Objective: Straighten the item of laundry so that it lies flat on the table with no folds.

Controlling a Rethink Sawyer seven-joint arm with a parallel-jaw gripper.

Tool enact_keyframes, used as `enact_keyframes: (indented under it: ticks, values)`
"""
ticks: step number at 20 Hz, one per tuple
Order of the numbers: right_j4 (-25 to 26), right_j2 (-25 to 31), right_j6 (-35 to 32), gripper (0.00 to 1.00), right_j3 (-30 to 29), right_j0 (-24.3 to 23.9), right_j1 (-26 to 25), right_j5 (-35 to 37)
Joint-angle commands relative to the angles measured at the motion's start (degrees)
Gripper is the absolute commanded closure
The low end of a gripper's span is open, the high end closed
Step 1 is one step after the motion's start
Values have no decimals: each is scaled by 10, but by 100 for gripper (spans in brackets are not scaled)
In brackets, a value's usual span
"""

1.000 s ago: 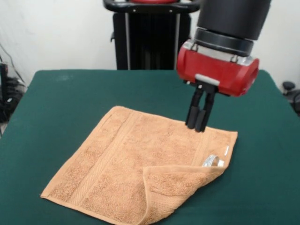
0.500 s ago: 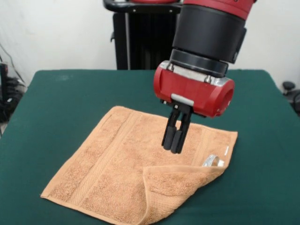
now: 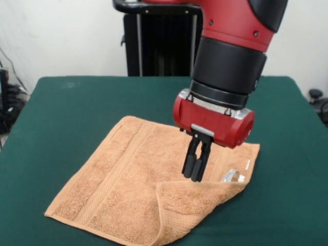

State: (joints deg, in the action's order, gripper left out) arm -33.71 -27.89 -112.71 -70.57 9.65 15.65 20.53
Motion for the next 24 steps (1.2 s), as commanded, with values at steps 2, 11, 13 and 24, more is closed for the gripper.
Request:
enact_keyframes:
  ticks: [2, 11, 13, 24]
  values:
    - [73, 143, 21, 100, -35, -58, -13, -27]
    - [134, 119, -21, 0, -19, -57, 3, 18]
    - [140, 122, -28, 0, -23, -57, 9, 21]
    - [169, 147, -23, 0, -25, -79, 26, 31]
